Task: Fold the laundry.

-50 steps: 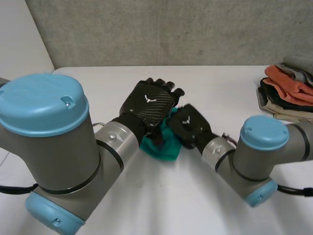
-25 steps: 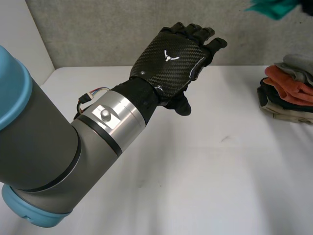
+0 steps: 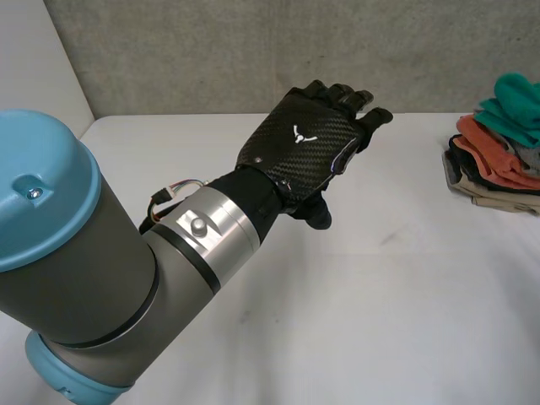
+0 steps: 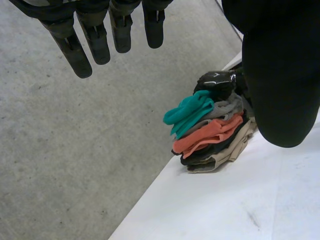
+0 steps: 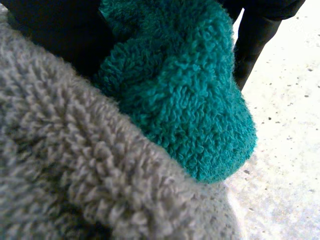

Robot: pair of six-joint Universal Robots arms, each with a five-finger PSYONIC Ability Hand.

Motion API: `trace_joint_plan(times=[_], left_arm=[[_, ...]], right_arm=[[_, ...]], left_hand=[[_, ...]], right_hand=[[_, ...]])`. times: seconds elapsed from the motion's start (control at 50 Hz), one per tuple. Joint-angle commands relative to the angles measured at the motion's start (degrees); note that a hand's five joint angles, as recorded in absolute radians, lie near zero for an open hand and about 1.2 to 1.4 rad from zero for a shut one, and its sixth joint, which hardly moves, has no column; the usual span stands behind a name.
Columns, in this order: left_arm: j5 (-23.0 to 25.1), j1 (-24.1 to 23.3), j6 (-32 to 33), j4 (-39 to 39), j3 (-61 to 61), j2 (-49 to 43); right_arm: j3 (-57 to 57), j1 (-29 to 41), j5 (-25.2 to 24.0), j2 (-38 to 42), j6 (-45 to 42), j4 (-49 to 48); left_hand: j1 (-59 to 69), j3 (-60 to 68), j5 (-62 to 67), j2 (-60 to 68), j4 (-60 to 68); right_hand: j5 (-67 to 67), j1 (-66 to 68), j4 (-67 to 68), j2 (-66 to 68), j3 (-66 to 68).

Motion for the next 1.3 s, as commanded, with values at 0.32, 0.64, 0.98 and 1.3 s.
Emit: trace_joint_plan(times=[0.32,0.64,0.98,1.3], left_arm=[[-0.2,-0.9,0.0,-0.3,0.9,0.9],[-9.3,0.2,-0.3,-0.1,1.3,7.6],[-22.7,17.8,-1.4,-4.8,-10.7,15.1],[-17.8,20.8,-6.6,-3.0,-14.7,15.4]], right_arm=[[12.6,-6.7,3.4,-26.1,-9.3,25.7],[11.1,-3.9,31.2,-42.8,-30.2,45.5],[39.4,36.3,34.8,-55.2,-17.1,30.0],[38.2,44.4,47.3,-48.3,-17.3,30.3]], left_hand=[[-0.3,-1.2,-1.9,-0.9,-0.9],[-0.1,-1.0,-1.7,-0.7,-0.7],[-0.9,-1.8,-2.6,-1.6,-1.6],[-1.0,-1.9,-2.6,-1.6,-1.6]], right_hand=[[-55.5,-48.4,-58.9,-55.8,-57.2],[-55.5,-48.4,-58.9,-55.8,-57.2],[-55.5,-48.4,-58.9,-55.8,-57.2],[-55.5,-48.4,-58.9,-55.8,-57.2]])
